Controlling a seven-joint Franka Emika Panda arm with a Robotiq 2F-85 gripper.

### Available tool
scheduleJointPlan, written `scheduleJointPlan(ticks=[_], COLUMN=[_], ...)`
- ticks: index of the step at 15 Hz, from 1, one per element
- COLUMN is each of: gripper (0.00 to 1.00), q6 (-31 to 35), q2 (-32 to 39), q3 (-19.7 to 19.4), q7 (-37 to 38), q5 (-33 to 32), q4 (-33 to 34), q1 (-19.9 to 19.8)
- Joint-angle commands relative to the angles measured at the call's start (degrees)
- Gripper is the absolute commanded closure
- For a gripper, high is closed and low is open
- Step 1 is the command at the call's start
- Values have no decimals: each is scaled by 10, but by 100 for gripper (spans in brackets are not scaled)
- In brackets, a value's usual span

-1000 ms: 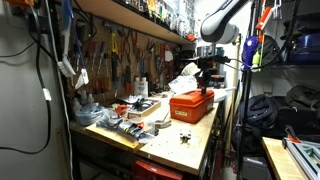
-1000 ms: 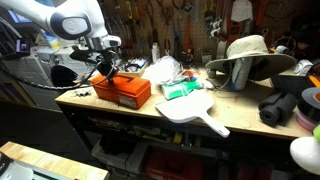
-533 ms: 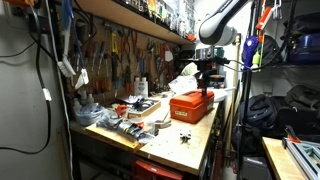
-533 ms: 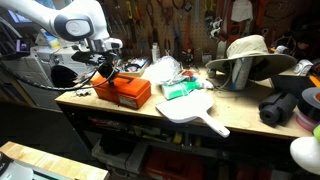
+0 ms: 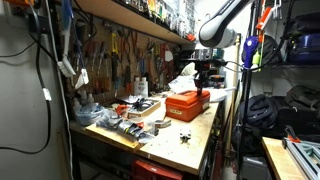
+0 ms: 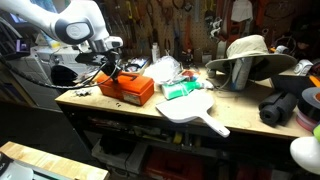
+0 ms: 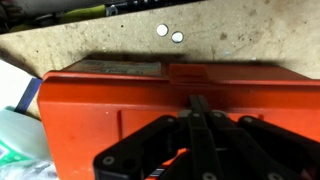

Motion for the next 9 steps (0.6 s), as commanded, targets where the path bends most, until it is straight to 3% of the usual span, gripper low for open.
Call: scheduleJointPlan(ticks=[1,6,7,9], gripper=[100,100,74,68], q6=[85,91,91,77], q2=[57,59,60,58], q3=[2,-1,0,-1], q7=[1,-64,-73,-114], q5=[4,3,-11,-20], q4=[-11,-9,-9,-7], q1=[3,5,3,3])
